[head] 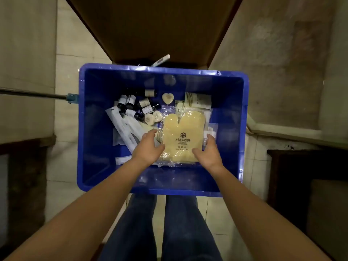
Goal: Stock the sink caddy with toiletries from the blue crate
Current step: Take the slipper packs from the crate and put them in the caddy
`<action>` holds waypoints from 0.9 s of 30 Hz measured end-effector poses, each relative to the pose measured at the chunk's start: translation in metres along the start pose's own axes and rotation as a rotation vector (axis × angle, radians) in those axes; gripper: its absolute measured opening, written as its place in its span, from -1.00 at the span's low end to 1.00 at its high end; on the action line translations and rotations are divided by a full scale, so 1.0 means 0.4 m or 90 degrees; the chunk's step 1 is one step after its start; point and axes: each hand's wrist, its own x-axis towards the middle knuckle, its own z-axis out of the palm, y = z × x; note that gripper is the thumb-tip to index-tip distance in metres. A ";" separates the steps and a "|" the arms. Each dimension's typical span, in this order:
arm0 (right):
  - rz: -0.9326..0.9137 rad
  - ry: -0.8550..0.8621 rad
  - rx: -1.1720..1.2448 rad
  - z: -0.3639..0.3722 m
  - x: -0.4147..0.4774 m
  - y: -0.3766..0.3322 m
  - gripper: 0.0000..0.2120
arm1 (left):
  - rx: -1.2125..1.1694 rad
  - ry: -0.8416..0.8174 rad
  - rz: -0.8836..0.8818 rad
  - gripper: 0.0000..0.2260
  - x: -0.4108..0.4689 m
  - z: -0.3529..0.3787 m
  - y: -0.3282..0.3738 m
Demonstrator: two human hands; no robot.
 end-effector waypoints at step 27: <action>0.014 0.186 0.140 0.044 0.106 0.008 -0.84 | -0.109 0.074 -0.049 -0.61 0.092 0.062 -0.025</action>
